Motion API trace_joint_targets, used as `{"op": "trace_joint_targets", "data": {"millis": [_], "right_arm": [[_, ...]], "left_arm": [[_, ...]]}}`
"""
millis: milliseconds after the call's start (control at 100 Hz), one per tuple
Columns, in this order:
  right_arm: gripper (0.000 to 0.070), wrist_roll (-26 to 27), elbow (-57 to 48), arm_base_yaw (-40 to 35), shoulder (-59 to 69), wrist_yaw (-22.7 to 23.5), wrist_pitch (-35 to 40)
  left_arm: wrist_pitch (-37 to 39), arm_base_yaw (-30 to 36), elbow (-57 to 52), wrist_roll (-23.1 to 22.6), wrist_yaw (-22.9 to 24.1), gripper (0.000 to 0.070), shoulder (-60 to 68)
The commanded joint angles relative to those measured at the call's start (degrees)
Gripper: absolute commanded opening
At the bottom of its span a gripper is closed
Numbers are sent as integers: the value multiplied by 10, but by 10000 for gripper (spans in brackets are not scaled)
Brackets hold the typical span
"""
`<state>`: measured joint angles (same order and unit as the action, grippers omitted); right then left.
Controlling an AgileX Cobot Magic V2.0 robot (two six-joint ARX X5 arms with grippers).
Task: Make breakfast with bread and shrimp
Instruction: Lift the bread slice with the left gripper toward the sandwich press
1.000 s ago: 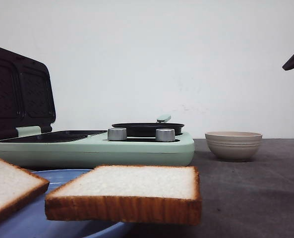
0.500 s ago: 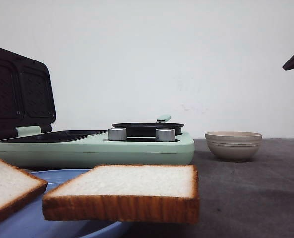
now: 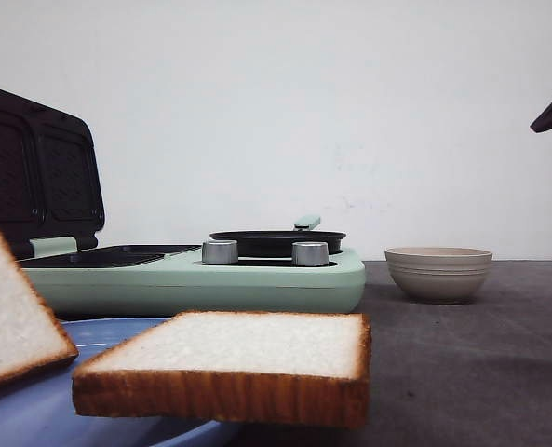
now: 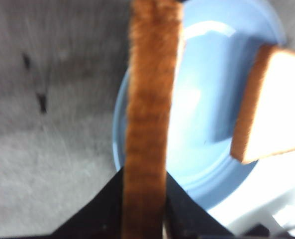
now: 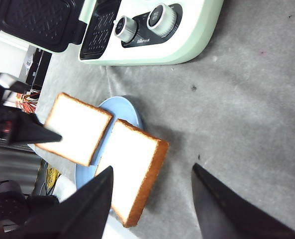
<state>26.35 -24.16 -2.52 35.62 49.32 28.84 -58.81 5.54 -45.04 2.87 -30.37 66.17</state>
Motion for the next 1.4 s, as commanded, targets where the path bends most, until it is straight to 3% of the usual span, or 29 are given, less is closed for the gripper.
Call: {"op": "trace_joint_targets", "data": {"millis": [0,460,700,970,1390], "right_arm": [[306,-9,-9,-1,2,2,-4],[306,-9,-9,-1,2,1,-4],[306,-9,-9,-1,2,-1,-5],[306,-9,-9,-1,2,-3,-4],[306,-9,-9,-1,2,-16,-4]], "left_arm": [[13,1,-10,-2,-1,2,-16],[153,1,-10,53,4,2,-153],[245,1,-10,57,11,3,-169],[352,1,-10,58,80,3,-167],[516,5,-29,37,135,3,-96]]}}
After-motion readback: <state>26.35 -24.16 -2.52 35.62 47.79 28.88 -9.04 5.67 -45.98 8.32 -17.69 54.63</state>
